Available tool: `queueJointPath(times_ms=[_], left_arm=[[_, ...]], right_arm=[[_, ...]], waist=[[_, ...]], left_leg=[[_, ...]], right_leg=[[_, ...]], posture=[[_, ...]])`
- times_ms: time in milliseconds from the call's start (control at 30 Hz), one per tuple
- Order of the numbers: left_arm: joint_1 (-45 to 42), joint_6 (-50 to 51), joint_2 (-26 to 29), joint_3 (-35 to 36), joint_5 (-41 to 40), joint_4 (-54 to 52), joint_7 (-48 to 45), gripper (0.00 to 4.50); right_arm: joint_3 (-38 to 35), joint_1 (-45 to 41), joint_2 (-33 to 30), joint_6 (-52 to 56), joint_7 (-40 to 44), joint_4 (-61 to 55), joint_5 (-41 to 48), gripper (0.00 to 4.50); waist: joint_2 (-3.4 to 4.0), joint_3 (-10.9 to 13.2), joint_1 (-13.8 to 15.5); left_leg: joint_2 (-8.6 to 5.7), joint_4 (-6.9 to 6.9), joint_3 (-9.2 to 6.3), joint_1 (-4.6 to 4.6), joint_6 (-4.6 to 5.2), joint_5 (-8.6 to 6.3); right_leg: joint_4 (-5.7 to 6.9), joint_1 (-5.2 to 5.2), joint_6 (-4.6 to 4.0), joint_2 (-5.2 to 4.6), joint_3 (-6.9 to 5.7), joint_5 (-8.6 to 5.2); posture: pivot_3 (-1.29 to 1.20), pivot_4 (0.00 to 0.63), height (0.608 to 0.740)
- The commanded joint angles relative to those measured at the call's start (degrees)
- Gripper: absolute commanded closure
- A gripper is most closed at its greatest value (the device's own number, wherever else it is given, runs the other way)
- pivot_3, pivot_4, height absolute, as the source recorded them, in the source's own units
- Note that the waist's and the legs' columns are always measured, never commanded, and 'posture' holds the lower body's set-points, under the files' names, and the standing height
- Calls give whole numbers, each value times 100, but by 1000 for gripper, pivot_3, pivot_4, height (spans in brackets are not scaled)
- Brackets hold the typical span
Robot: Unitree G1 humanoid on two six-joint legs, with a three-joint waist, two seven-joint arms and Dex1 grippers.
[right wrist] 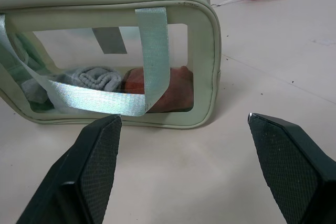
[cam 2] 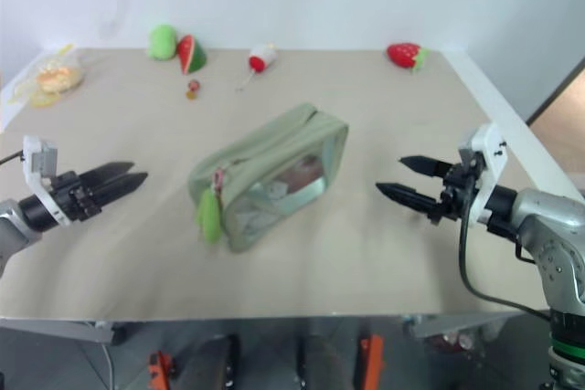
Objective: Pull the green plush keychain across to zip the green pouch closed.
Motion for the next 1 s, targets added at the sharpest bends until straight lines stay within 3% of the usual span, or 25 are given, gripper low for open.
queueJointPath(times_ms=[33,200,400,667,1000], left_arm=[[136,-195,29,51,67,-225,-148,1112],[298,-200,85,101,4,-431,-325,1112],[-115,78,146,-7,-314,-864,-341,1112],[-954,314,277,-220,-781,-1363,-602,1112],[-1443,500,186,-617,-1103,-1831,-608,1112]], right_arm=[[74,-264,-52,-114,-1,-92,-57,521],[357,-678,-58,-262,63,159,-272,521],[739,-1543,-149,-384,131,326,-535,521],[1933,-2987,-345,-905,1307,237,-1061,521],[3375,-4191,334,-2209,2308,1085,-2310,521]], waist=[[0,0,0],[1,1,-8],[0,2,-1],[2,5,-7],[2,5,-15]], left_leg=[[0,0,0,0,0,0],[6,-1,14,5,0,-1],[4,1,18,0,0,-1],[6,0,23,-2,0,-3],[9,2,29,-1,0,-4]], right_leg=[[0,0,0,0,0,0],[0,-5,0,3,10,0],[0,-7,1,1,15,1],[0,-16,3,8,22,2],[1,-17,39,15,36,23]], posture=[[0,150,740],[0,150,740],[0,150,740],[0,150,740],[0,150,740]])
